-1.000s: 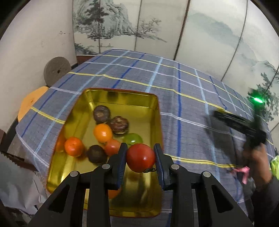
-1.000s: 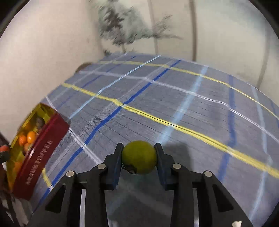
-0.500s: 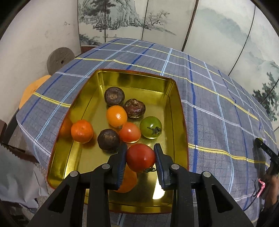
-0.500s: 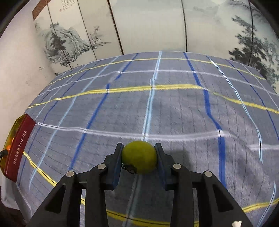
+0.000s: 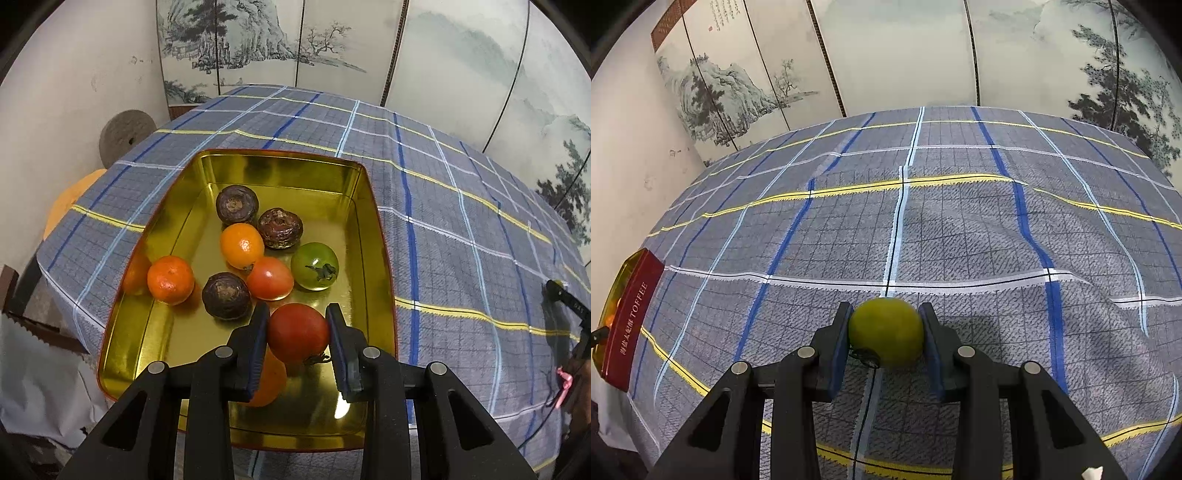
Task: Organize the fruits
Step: 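Carry the red tomato into the tin with the left gripper while the right gripper grasps the last green tomato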
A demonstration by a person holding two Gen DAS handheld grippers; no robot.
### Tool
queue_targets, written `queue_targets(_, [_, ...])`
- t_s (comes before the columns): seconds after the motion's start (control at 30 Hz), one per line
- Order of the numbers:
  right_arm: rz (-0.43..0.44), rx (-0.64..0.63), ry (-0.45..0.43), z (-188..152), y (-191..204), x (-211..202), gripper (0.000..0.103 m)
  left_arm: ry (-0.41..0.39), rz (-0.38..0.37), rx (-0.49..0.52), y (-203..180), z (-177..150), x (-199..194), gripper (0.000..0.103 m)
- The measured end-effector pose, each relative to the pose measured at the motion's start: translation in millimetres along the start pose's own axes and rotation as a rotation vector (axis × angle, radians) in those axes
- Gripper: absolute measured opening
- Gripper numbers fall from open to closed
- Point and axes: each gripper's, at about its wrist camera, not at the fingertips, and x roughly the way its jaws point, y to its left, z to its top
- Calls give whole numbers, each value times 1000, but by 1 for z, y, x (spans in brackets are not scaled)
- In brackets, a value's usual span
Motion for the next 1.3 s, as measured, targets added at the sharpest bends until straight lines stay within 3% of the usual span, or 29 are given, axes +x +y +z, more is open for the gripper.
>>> queue_targets(0.6, [-19,-13,6,0,5,0,34,-1,47,22,-1,-10,-3,33])
queue_targets(0.7, [-22,-15,7,0,5,1,34,-24,54,24,0,-11,-10,44])
queue_targets(0.77, [-25,-18,8,0,6,1,35,-55,66,29,0,-12,-16,62])
queue_targets(0.87, [-26,-19,8,1,6,2,35,-108,88,46,-1,-13,-27,69])
queue_targets(1.3, [-42,-31,10,0,9,4,35,-130,96,47,-2,-19,-46,72])
